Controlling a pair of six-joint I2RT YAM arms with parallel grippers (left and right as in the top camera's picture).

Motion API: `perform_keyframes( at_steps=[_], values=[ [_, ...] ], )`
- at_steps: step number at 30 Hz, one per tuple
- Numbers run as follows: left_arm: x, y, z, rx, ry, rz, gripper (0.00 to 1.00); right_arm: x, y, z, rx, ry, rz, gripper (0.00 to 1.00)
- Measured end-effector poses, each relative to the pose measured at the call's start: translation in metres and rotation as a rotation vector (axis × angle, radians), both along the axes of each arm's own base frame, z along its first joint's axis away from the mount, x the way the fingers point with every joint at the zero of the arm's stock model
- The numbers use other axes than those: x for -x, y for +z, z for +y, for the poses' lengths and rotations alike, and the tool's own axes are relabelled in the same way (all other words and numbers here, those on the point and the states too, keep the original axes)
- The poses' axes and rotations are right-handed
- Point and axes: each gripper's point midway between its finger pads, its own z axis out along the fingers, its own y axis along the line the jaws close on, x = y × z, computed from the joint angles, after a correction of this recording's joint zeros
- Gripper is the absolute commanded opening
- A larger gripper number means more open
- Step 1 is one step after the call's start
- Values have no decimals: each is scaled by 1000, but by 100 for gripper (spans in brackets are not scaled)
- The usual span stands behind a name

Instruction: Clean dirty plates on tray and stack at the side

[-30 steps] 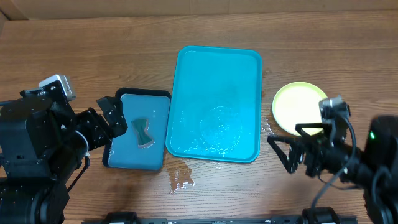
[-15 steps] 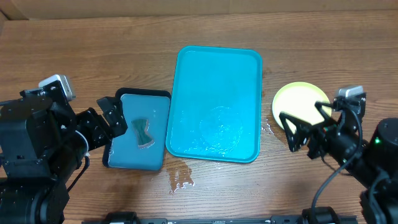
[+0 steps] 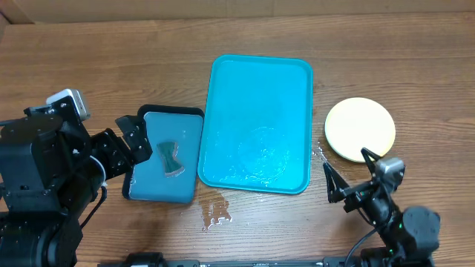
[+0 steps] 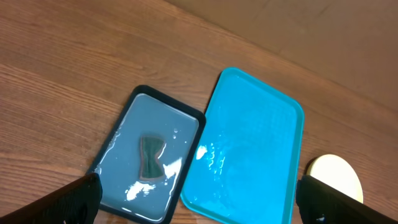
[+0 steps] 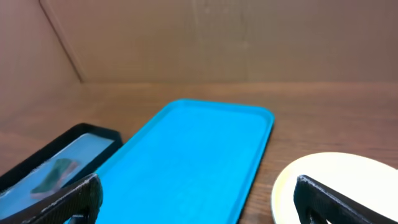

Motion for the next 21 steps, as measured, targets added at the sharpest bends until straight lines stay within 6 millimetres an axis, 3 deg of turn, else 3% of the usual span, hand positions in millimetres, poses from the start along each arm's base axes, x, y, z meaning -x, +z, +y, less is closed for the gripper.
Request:
perform_keyframes(
  at_steps=[10, 14, 21],
  values=[
    [0, 0, 0, 0, 0, 1, 100, -13, -2, -11, -11, -52, -201, 100],
    [0, 0, 0, 0, 0, 0, 100, -17, -28, -10, -9, -52, -145, 99],
    [0, 0, 0, 0, 0, 0, 100, -17, -28, -9, -8, -52, -147, 100]
  ],
)
